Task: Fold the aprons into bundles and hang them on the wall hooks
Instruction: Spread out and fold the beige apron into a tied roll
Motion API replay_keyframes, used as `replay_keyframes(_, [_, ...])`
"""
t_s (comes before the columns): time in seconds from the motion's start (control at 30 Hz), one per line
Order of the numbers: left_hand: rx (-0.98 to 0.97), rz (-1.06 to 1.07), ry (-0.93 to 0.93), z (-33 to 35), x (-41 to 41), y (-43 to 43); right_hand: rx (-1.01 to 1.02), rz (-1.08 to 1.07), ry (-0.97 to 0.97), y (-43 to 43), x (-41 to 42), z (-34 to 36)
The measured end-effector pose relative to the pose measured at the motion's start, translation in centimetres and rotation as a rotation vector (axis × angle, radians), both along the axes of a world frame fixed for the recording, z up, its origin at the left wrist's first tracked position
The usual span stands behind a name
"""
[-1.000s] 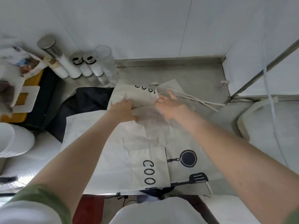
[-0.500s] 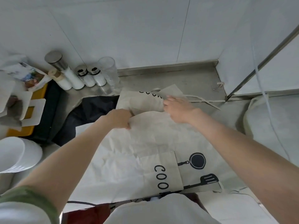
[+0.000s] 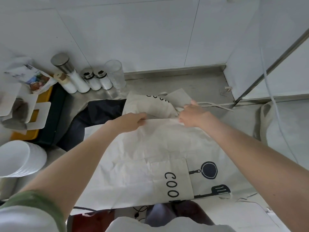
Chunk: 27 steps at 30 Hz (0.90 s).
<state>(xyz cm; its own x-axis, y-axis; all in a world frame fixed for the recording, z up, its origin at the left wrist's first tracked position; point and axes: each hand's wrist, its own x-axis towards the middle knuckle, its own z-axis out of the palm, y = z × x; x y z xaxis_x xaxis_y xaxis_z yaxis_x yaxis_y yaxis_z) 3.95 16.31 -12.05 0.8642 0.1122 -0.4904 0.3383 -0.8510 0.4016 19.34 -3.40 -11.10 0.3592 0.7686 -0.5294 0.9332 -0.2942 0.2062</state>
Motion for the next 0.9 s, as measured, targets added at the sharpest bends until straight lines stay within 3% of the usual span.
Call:
replay_keyframes(0.13, [-0.067,0.026,0.000,-0.2,-0.2,0.5,-0.045,-0.060,0.006,0.8,0.7,-0.4])
replay_keyframes(0.27, [0.054,-0.071,0.191,-0.5,0.4,0.9,-0.071,-0.041,-0.002,1.3,1.4,-0.9])
replay_keyframes(0.5, [0.185,-0.008,0.228,-1.9,1.6,0.8,-0.176,-0.091,0.013,1.1,2.1,-1.1])
replay_keyframes(0.57, [0.224,0.025,0.233,-2.6,1.8,0.9,-0.110,-0.060,0.051,0.7,2.5,-1.4])
replay_keyframes(0.7, [0.208,0.081,0.223,-3.4,1.7,1.4,0.353,-0.117,0.382,-0.7,2.9,-2.0])
replay_keyframes(0.8, [0.193,0.094,0.214,-3.4,1.5,1.4,0.348,-0.405,0.650,-1.9,2.4,-1.9])
replay_keyframes(0.9, [0.176,0.111,0.217,-3.5,1.7,1.4,0.251,-0.543,0.638,-2.5,2.8,-2.6])
